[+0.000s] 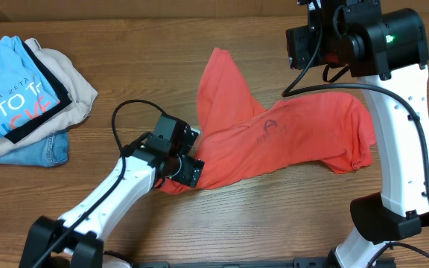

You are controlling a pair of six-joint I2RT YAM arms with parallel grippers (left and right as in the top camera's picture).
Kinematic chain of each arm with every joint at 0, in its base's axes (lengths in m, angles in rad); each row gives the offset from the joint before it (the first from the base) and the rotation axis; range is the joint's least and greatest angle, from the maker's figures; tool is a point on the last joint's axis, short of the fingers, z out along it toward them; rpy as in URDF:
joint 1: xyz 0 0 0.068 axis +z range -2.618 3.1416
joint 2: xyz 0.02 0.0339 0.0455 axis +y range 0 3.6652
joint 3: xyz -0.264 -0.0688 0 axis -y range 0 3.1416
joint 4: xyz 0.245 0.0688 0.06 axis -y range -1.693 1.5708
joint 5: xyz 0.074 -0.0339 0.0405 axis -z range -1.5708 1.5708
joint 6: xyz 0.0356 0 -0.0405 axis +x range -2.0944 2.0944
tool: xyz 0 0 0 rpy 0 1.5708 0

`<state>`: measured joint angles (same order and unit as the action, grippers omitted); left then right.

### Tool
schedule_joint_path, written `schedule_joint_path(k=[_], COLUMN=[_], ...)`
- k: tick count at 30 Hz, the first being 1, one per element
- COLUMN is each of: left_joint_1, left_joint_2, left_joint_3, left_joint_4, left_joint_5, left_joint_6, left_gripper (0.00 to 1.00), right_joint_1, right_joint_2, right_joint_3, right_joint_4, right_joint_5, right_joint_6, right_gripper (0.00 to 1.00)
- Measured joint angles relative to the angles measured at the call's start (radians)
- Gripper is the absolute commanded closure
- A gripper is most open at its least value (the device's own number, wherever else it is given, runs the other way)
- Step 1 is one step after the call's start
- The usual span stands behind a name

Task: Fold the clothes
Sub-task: 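Grasp the shirt's lower edge with the left gripper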

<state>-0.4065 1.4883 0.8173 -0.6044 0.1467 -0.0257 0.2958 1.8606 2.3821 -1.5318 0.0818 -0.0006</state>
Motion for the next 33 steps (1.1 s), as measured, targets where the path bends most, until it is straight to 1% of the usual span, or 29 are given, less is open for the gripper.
schedule_joint_path(k=[6, 10, 12, 15, 16, 23, 25, 30, 33], left_joint_1=[-0.030, -0.039, -0.039, -0.039, -0.039, -0.039, -0.039, -0.039, -0.039], left_joint_2=[0.056, 0.056, 0.056, 0.056, 0.056, 0.056, 0.056, 0.056, 0.056], left_joint_3=[0.000, 0.000, 0.000, 0.001, 0.002, 0.023, 0.023, 0.023, 0.023], left_joint_4=[0.008, 0.033, 0.051, 0.071, 0.078, 0.076, 0.062, 0.025, 0.014], left_joint_5=[0.004, 0.007, 0.007, 0.006, 0.006, 0.009, 0.023, 0.053, 0.060], left_joint_6=[-0.001, -0.001, -0.001, -0.001, -0.001, -0.003, -0.003, -0.001, -0.002], left_gripper=[0.27, 0.27, 0.25, 0.25, 0.26, 0.55, 0.57, 0.55, 0.58], right_joint_1=[0.000, 0.000, 0.000, 0.000, 0.000, 0.000, 0.000, 0.000, 0.000], right_joint_2=[0.000, 0.000, 0.000, 0.000, 0.000, 0.000, 0.000, 0.000, 0.000], right_joint_3=[0.000, 0.000, 0.000, 0.000, 0.000, 0.000, 0.000, 0.000, 0.000], right_joint_4=[0.000, 0.000, -0.002, -0.002, -0.001, -0.002, -0.002, -0.002, -0.002], right_joint_5=[0.000, 0.000, 0.000, 0.000, 0.000, 0.000, 0.000, 0.000, 0.000], right_joint_6=[0.001, 0.001, 0.001, 0.000, 0.001, 0.000, 0.000, 0.001, 0.001], right_gripper=[0.40, 0.41, 0.41, 0.41, 0.40, 0.40, 0.40, 0.40, 0.40])
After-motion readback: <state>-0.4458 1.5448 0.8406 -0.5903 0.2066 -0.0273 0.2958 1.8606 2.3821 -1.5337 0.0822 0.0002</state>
